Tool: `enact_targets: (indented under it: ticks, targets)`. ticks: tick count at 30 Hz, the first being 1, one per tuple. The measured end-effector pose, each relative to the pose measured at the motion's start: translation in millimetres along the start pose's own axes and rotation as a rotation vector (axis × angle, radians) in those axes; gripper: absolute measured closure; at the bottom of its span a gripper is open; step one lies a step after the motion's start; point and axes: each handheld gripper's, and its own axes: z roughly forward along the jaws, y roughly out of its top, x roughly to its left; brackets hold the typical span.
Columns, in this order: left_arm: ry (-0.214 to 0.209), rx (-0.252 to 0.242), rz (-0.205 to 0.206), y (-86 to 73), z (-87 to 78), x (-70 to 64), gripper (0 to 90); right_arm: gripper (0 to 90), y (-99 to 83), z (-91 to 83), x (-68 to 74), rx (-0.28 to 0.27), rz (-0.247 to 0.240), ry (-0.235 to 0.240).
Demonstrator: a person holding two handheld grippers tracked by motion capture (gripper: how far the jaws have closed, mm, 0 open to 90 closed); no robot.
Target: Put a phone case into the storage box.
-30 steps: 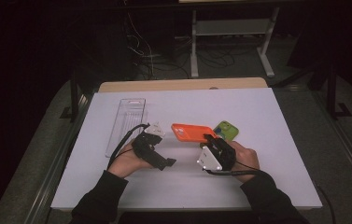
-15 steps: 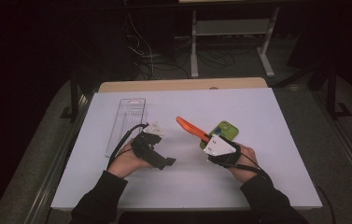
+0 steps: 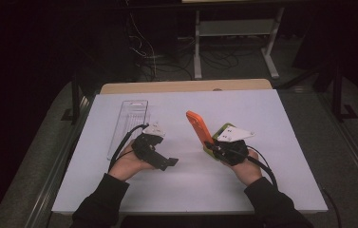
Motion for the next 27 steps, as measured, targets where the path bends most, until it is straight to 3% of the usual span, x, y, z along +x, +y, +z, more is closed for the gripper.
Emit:
enact_targets:
  ticks: [1,3,4,6,15,19,27]
  targets:
    - [0.001,-0.004,-0.008,0.0,0.7,-0.5,0.0,78.3,-1.1,1.2,-2.7,-0.003,0.082,0.03]
    - [0.006,-0.008,-0.01,0.0,0.9,-0.3,0.0,78.3,-1.8,1.9,-4.5,-0.007,0.09,0.033]
    - [0.007,-0.009,-0.008,0.2,0.8,-0.1,0.0,78.3,-2.5,2.5,-6.4,-0.01,0.116,0.045]
    - [0.01,-0.031,-0.032,1.1,0.6,-0.9,0.0,78.3,-3.0,3.0,-8.0,-0.023,0.139,0.053]
    - [0.001,-0.155,-0.087,16.6,-11.3,3.1,0.0,78.3,-1.9,3.6,-4.9,-0.024,0.15,0.055]
    - [-0.023,-0.214,-0.108,24.9,-13.1,6.0,0.0,78.4,-0.5,4.1,-3.5,-0.036,0.155,0.061]
    - [-0.049,-0.25,-0.124,43.2,-5.8,13.0,0.0,78.4,2.7,4.4,0.6,-0.054,0.171,0.083]
